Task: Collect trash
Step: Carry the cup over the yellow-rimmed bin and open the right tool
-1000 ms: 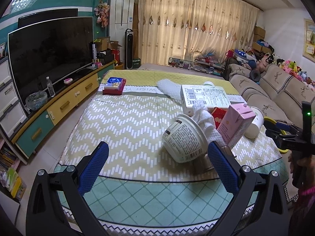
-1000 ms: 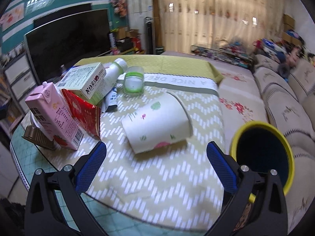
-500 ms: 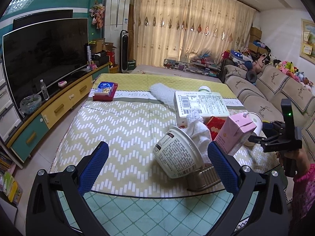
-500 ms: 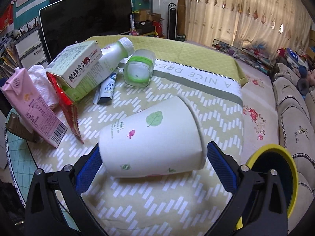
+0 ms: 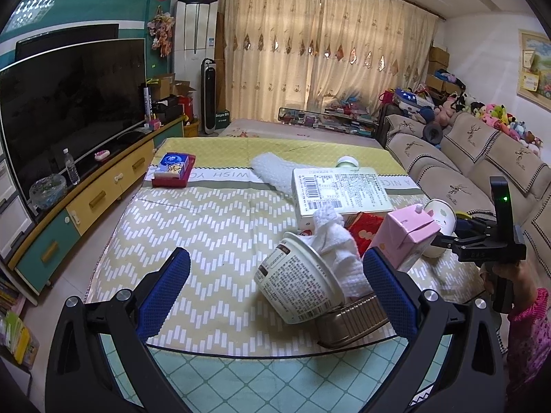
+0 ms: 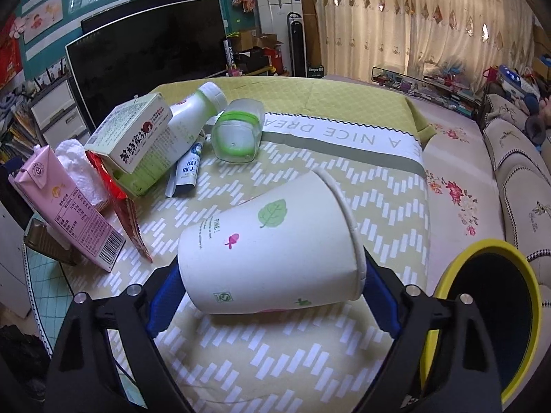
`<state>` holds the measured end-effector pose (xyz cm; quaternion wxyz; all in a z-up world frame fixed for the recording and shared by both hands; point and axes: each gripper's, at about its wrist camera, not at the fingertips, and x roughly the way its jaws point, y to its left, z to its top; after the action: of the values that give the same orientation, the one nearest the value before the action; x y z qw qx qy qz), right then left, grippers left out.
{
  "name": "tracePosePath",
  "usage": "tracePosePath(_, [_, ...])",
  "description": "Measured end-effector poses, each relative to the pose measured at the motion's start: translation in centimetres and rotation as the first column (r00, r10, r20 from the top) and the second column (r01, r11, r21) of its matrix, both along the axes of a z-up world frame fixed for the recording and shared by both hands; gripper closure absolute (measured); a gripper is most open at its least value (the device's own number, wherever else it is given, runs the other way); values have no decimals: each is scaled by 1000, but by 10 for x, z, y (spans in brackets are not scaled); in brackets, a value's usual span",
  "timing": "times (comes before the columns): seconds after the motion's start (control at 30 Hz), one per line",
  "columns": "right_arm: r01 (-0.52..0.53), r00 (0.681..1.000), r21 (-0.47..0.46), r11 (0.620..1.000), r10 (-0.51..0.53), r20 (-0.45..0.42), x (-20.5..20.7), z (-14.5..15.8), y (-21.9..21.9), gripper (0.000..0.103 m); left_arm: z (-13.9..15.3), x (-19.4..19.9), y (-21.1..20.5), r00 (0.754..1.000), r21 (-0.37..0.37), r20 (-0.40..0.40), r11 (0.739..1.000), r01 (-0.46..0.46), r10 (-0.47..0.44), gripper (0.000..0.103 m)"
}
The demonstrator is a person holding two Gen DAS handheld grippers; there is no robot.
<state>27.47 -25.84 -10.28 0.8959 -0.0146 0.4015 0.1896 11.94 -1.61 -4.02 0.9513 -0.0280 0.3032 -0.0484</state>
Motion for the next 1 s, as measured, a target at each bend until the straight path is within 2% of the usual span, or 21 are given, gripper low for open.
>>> tracePosePath(0.27, [100,994,32,994,-102,33,-7,15,-37,18,11,-6,-11,999,5,39,999,33,-33,4])
tracePosePath(0.43, [259,965,50,965,-260,27,-7,17,-83,18,16,-8,-28,995,6,50,996,90,-91,4])
tracePosePath(0.57, [415,909,59,908,-416,-5,-6,13,-131,18,15,-5,-40,991,5,44,992,126,-126,4])
tracePosePath(0.73, [577,815,7,816,-576,-62,-1,-8,-183,17,12,0,-51,988,1,29,989,150,-150,4])
tracePosePath(0.93, [672,727,-60,738,-673,-136,8,-46,-224,17,12,2,-61,985,9,23,985,172,-172,4])
tracePosePath(1.0, [687,709,-71,724,-688,-153,9,-57,-230,17,12,4,-64,984,13,19,984,179,-179,4])
